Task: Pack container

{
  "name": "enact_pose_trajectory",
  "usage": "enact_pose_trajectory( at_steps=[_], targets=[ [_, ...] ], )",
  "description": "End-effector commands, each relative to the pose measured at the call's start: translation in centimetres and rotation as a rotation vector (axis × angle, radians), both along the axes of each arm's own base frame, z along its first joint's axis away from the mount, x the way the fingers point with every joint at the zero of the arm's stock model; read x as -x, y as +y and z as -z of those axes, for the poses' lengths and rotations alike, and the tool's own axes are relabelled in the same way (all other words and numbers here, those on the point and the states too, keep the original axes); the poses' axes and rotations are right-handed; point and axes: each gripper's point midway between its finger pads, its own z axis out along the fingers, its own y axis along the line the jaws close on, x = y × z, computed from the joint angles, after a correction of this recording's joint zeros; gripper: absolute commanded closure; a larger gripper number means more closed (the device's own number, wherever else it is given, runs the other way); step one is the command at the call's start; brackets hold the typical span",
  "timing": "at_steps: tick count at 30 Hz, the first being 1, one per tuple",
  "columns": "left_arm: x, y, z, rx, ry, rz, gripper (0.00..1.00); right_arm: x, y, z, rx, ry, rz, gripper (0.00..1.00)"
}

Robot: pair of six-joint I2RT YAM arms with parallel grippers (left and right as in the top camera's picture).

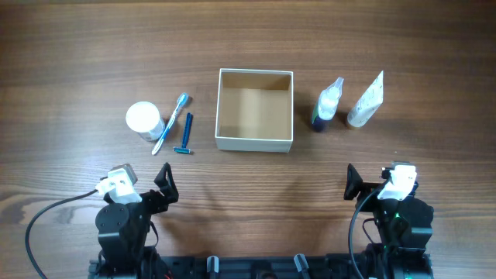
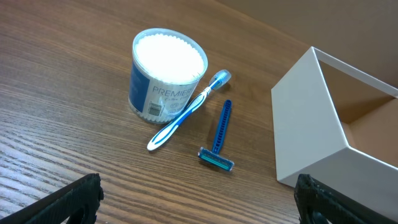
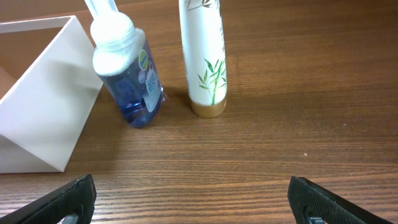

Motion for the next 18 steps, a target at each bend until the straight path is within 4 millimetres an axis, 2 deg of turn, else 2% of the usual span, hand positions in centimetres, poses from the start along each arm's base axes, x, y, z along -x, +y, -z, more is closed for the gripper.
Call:
enact_pose_trajectory(
  at_steps=[1, 15, 17, 18],
  targets=[
    [0.0, -0.1, 0.1, 0.002, -0.006, 0.004, 0.0, 0.0, 0.3, -0.1, -0.008, -0.007, -0.015, 0.0],
    [0.0, -0.1, 0.1, 0.002, -0.006, 0.004, 0.0, -0.3, 0.3, -0.8, -0.007, -0.036, -0.012, 0.0],
    [0.0, -0.1, 0.1, 0.002, -0.006, 0.004, 0.0, -0.6, 0.3, -1.4, -0.041, -0.064, 0.003, 0.0],
    [0.0, -0.1, 0.1, 0.002, -0.006, 0.004, 0.0, -0.7, 0.3, -1.9, -0.111, -0.082, 0.032, 0.0]
  ],
)
